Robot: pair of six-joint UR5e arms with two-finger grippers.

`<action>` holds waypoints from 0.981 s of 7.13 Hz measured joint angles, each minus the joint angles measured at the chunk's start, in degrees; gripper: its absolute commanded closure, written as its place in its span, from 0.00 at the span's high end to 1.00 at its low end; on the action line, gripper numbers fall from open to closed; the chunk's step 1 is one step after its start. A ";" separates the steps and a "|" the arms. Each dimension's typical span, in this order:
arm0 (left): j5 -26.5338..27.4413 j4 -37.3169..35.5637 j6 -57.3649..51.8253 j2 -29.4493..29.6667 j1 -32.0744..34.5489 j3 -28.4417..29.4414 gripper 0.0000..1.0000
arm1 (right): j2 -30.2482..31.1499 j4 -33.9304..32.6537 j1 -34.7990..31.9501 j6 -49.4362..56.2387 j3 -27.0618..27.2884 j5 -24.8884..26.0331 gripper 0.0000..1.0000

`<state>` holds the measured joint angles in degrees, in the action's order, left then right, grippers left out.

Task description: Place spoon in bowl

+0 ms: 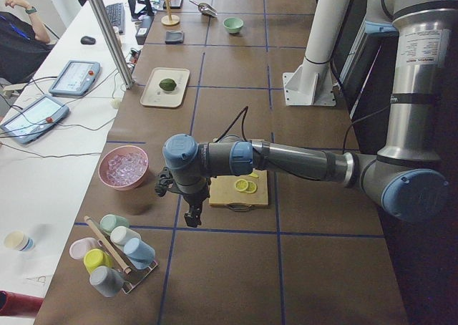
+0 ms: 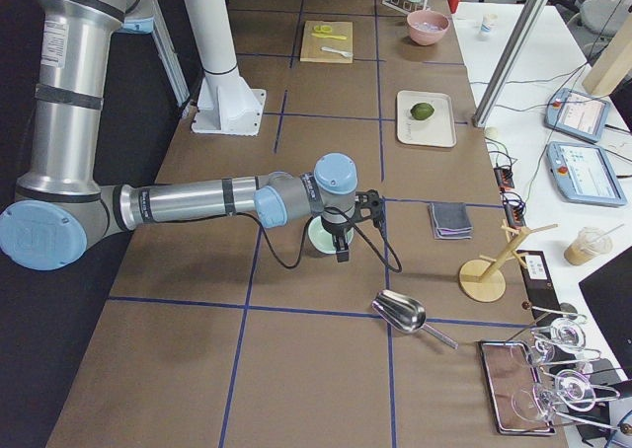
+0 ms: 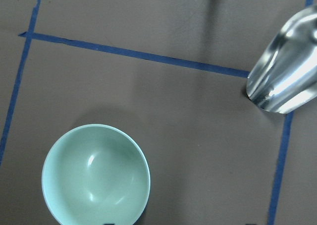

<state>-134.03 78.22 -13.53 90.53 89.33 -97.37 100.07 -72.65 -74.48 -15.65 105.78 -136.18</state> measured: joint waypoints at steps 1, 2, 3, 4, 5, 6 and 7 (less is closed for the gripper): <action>0.00 0.00 0.00 0.00 -0.02 0.04 1.00 | -0.20 5.12 3.40 -4.02 -2.55 1.55 0.99; 0.02 0.00 0.00 0.00 -0.03 0.09 1.00 | -0.34 10.13 6.71 -8.08 -5.40 4.04 0.99; 0.06 0.00 0.00 -0.02 -0.03 0.13 1.00 | -0.48 14.94 9.69 -12.97 -7.66 6.04 0.98; 0.08 0.00 0.00 -0.05 -0.03 0.14 1.00 | -0.51 18.17 12.04 -16.63 -8.69 6.98 0.81; 0.08 0.00 0.00 -0.10 -0.03 0.19 1.00 | -0.46 19.89 13.88 -18.28 -9.23 7.41 0.20; 0.09 0.00 0.00 -0.14 -0.03 0.22 1.00 | -0.32 20.60 14.94 -18.71 -9.61 7.54 0.03; 0.09 0.00 0.00 -0.16 -0.03 0.23 1.00 | -0.08 20.83 15.38 -18.62 -9.78 7.58 0.00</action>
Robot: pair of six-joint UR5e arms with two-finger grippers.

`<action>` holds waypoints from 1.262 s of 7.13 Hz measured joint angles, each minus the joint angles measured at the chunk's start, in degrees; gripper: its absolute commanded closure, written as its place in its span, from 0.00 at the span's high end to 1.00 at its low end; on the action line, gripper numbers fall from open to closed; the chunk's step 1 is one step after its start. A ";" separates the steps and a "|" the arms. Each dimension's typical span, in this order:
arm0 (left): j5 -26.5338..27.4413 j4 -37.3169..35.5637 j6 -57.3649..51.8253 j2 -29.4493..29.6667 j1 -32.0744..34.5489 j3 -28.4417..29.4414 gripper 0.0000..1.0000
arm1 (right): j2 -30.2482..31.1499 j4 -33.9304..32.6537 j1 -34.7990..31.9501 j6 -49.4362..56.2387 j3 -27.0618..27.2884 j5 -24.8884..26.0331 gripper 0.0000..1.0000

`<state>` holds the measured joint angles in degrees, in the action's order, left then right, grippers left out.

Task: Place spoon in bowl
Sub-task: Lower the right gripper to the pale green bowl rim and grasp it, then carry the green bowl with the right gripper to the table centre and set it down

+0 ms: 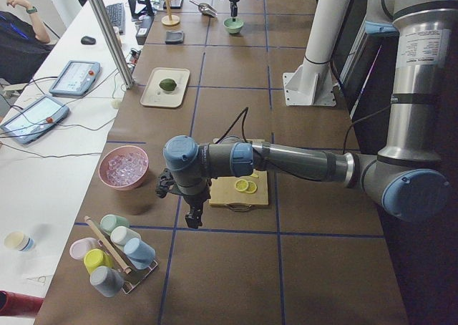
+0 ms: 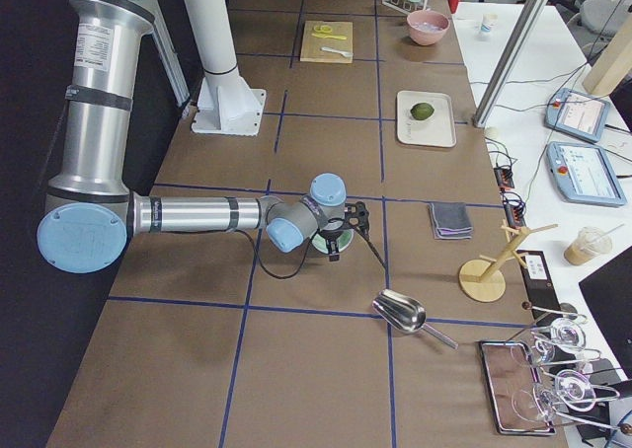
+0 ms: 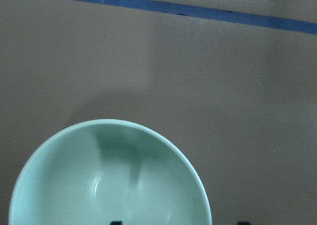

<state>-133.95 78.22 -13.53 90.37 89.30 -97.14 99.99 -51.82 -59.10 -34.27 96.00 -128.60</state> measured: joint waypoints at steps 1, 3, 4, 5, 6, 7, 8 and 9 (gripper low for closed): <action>-0.02 0.00 0.00 0.01 0.00 -0.01 1.00 | 0.50 0.04 0.12 0.37 -0.09 0.01 0.00; -0.08 0.00 0.00 0.04 0.00 -0.11 1.00 | 1.13 0.03 0.19 1.02 -0.06 0.02 0.00; -0.08 0.00 0.00 0.01 0.00 -0.14 1.00 | 1.06 -0.01 0.18 1.45 0.04 -0.12 0.00; -0.09 0.00 0.00 0.00 0.00 -0.15 1.00 | 0.87 -0.01 0.04 1.57 0.50 -0.40 0.00; -0.09 0.00 0.00 -0.01 0.00 -0.19 1.00 | 0.47 -0.22 -0.16 0.97 1.88 -0.52 0.00; -0.09 -0.02 0.00 -0.04 0.00 -0.22 1.00 | -0.83 -1.38 -0.26 -0.91 3.78 -0.71 0.00; -0.09 -0.06 0.00 -0.06 0.00 -0.23 1.00 | -3.54 -3.65 0.06 -4.18 5.29 -0.84 0.00; -0.09 -0.08 0.00 -0.04 0.00 -0.24 1.00 | -7.02 -6.30 1.16 -8.79 6.58 -0.73 0.00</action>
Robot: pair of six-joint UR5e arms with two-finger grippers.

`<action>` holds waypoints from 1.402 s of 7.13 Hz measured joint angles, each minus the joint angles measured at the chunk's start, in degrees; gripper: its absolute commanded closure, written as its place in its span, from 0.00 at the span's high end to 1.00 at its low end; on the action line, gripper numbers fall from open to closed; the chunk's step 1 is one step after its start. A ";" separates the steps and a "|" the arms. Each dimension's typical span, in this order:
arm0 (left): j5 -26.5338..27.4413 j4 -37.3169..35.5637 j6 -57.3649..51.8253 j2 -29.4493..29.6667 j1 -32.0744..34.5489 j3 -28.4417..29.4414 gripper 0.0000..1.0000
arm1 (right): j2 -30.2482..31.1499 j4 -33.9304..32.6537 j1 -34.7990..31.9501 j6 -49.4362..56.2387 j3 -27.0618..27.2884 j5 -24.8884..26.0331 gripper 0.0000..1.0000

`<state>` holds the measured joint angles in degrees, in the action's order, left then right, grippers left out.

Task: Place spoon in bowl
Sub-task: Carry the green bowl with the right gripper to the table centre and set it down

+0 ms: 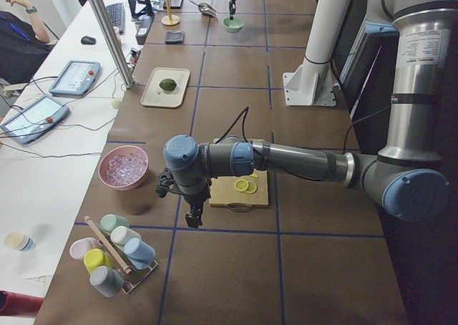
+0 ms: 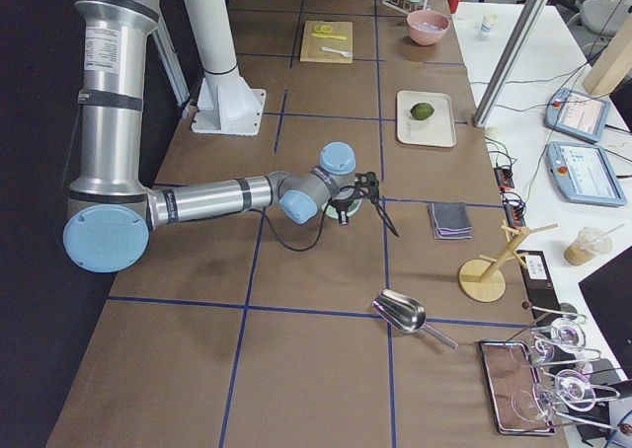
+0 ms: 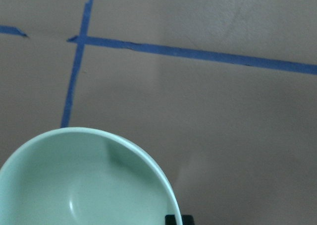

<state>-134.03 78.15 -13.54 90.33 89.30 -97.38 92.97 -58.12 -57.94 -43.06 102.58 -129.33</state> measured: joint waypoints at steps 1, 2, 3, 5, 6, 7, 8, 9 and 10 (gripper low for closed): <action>0.00 -0.01 0.00 0.01 0.00 -0.03 1.00 | -3.88 -2.51 1.97 -5.35 0.74 0.15 0.00; -0.02 -0.01 0.00 0.02 0.00 -0.10 1.00 | -8.56 -5.25 4.83 -11.56 1.01 0.99 0.00; -0.06 -0.03 0.02 0.02 -0.03 -0.14 1.00 | -13.82 -8.40 8.69 -18.07 1.07 3.23 0.00; -0.08 -0.09 0.08 -0.02 -0.07 -0.14 1.00 | -24.72 -17.35 17.54 -29.18 0.86 9.78 0.00; -0.09 -0.12 0.07 -0.08 -0.08 -0.16 1.00 | -29.77 -21.01 22.17 -33.99 0.01 14.10 0.00; -0.09 -0.14 0.05 -0.12 -0.20 -0.15 1.00 | -34.11 -22.70 26.12 -38.37 -1.86 17.92 0.00; -0.14 -0.14 0.05 -0.13 -0.42 -0.13 1.00 | -37.40 -23.32 28.90 -41.08 -4.24 20.42 0.00; -0.77 -0.17 0.04 -0.18 -0.67 -0.08 1.00 | -39.12 -23.52 30.40 -42.20 -5.92 21.84 0.02; -1.95 -0.20 0.06 -0.24 -0.82 -0.04 1.00 | -39.67 -23.58 31.10 -42.56 -6.75 22.53 0.16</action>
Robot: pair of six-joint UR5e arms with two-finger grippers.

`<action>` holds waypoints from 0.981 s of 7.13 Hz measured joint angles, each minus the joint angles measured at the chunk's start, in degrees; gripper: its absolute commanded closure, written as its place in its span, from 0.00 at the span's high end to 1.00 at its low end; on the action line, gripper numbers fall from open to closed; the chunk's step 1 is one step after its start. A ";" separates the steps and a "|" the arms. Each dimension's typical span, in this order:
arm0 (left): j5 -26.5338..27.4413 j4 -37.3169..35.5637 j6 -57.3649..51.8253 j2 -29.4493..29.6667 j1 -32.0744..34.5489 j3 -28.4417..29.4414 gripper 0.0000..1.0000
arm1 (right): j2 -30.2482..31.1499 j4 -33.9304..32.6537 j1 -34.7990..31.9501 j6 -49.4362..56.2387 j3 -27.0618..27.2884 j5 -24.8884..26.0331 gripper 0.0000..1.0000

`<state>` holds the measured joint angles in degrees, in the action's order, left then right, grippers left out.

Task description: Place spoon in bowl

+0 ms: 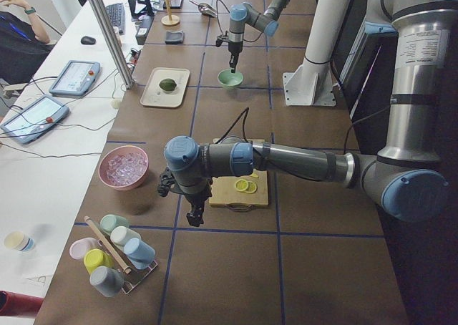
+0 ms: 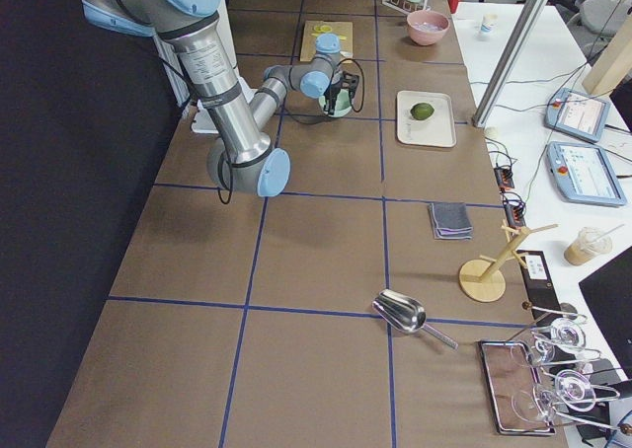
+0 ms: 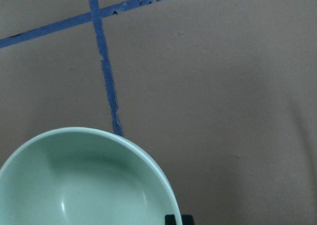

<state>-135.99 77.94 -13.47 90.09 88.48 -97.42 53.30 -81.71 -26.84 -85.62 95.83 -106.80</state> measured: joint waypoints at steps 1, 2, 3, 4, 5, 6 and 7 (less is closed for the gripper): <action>-0.73 -0.02 0.04 -0.05 -0.09 0.02 1.00 | -0.17 -0.01 0.28 -0.11 -0.60 0.53 0.52; -1.00 0.01 0.06 -0.07 -0.12 0.03 1.00 | -0.32 0.05 0.43 -0.17 -1.18 1.15 0.99; -1.11 0.13 0.05 -0.09 -0.14 0.04 1.00 | -0.42 0.10 0.50 -0.18 -1.52 1.59 0.99; -1.15 0.39 0.03 0.03 -0.14 0.06 1.00 | -0.50 0.15 0.24 -0.08 -1.37 1.70 1.00; -1.12 1.27 0.01 0.38 -0.18 0.09 1.00 | -0.49 -0.11 -1.26 0.14 -0.30 0.82 1.00; -0.96 3.13 -0.05 0.80 -0.27 0.04 1.00 | -0.35 -1.56 -4.73 1.23 1.66 -2.25 1.00; -0.75 5.61 -0.07 1.13 -0.86 -0.16 1.00 | -0.04 -4.72 -9.14 4.74 3.61 -6.58 1.00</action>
<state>-136.74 83.55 -13.54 91.22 87.62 -97.58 53.26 -86.43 -35.99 -80.87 99.44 -113.38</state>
